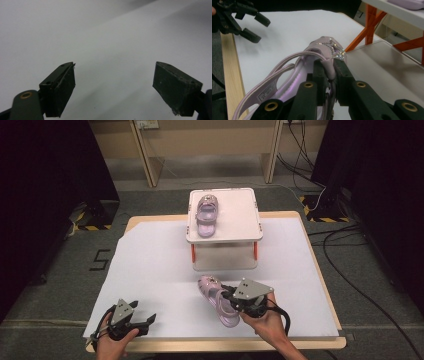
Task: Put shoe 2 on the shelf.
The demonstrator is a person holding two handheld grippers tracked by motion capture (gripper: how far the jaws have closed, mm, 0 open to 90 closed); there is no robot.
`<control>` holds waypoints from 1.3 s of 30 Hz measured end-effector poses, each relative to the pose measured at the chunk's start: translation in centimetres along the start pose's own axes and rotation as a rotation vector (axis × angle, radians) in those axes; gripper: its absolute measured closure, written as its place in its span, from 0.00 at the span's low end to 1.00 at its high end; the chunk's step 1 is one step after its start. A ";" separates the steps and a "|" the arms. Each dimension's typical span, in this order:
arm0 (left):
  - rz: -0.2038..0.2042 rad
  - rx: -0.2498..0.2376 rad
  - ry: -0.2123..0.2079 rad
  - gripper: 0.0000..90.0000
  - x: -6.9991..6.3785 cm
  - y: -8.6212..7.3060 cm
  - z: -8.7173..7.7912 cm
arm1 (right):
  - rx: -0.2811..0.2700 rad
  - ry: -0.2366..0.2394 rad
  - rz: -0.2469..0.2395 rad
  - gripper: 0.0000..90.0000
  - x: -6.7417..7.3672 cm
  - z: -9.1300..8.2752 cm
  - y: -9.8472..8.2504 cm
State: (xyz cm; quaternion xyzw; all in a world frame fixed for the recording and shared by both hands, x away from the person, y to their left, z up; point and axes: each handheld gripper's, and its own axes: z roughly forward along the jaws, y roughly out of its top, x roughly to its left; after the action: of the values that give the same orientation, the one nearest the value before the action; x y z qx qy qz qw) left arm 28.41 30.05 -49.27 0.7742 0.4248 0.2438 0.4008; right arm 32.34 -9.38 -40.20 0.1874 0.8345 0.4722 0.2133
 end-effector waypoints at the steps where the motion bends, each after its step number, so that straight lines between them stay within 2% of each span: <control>1: 0.000 0.000 0.000 0.19 0.0 0.0 0.0 | -0.002 -0.004 0.006 0.91 -0.1 -0.2 0.1; 7: 0.002 0.004 -0.001 0.19 0.0 0.0 0.0 | -0.031 -0.025 0.013 0.90 -0.8 -1.3 0.9; 15: 0.003 0.006 -0.001 0.19 0.0 0.0 0.0 | -0.065 -0.039 0.046 0.90 -1.9 -2.7 1.7; 26: 0.012 0.011 -0.003 0.19 -0.1 0.0 0.1 | -0.112 -0.078 0.034 0.90 -3.1 -4.3 3.3; 36: 0.009 0.014 -0.001 0.19 0.0 0.0 0.1 | -0.147 -0.123 0.059 0.90 -5.1 -5.2 4.6; 39: 0.012 0.016 0.005 0.19 0.0 0.0 0.0 | -0.149 -0.156 0.055 0.90 -6.1 -5.4 5.3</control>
State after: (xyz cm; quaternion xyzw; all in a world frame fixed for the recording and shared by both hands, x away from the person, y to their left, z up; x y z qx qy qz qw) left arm 28.40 30.01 -49.29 0.7793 0.4232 0.2448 0.3921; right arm 35.20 -13.78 -31.99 0.2300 0.7725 0.5224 0.2781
